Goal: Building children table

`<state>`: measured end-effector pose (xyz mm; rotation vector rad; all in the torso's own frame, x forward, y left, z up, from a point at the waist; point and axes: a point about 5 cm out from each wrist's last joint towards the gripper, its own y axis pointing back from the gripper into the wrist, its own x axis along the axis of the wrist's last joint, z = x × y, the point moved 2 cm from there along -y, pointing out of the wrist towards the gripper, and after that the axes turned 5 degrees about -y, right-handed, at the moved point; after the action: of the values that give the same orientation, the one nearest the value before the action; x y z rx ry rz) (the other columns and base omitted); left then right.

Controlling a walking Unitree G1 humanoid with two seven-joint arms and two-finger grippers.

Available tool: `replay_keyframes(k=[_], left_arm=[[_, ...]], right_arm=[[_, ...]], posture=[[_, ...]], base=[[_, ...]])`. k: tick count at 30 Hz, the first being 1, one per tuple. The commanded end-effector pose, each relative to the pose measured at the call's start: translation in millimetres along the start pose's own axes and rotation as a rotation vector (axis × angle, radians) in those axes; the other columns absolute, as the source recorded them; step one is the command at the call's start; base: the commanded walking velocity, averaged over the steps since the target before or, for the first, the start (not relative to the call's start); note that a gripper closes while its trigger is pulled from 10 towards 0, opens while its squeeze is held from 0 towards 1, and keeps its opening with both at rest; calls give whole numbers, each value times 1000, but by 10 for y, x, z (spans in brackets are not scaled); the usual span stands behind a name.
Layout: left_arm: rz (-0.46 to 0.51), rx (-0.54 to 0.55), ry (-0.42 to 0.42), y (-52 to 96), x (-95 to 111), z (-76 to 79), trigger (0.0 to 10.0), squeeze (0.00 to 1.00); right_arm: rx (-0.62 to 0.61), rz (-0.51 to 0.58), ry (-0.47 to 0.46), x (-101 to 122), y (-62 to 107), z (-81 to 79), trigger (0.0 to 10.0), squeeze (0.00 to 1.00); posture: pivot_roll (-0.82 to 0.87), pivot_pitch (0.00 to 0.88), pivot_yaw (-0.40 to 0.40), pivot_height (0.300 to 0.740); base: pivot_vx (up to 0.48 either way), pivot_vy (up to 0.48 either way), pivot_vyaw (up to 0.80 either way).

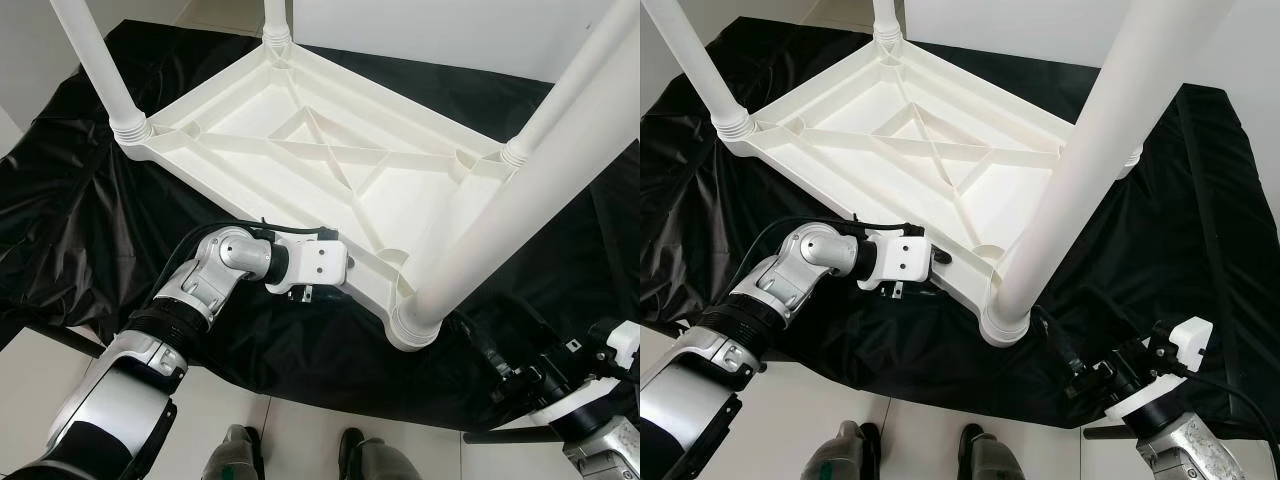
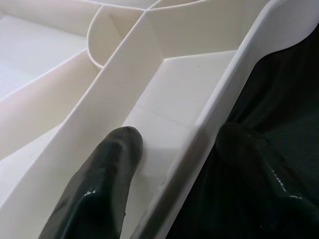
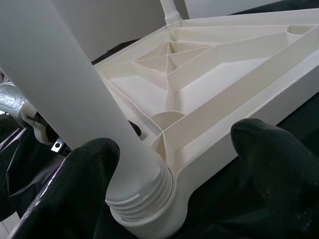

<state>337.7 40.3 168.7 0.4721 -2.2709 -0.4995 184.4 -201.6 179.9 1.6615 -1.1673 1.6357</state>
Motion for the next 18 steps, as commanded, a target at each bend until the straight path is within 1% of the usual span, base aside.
replay_keyframes(k=[1,13,14,15,18], left_arm=[[-42,117,55,45,-133,-56,0,0],[-83,149,42,84,-236,-90,0,0],[-95,158,32,82,-246,-103,10000,0],[-96,161,39,80,-253,-108,6353,0],[-95,164,43,80,-259,-114,6353,0]], right_arm=[[5,-3,2,-11,17,-36,10000,0],[5,3,10,-12,-18,-10,10000,0],[-2,5,12,-10,-26,0,10000,0],[-13,8,17,-8,-31,16,10000,0],[-49,19,21,3,-44,58,10000,0]], posture=[[-72,236,36,740],[-63,231,28,740],[-61,234,26,740],[-61,234,26,740],[-62,236,27,740]], base=[[0,0,0],[0,0,0],[0,0,0],[0,0,0],[0,0,0]])
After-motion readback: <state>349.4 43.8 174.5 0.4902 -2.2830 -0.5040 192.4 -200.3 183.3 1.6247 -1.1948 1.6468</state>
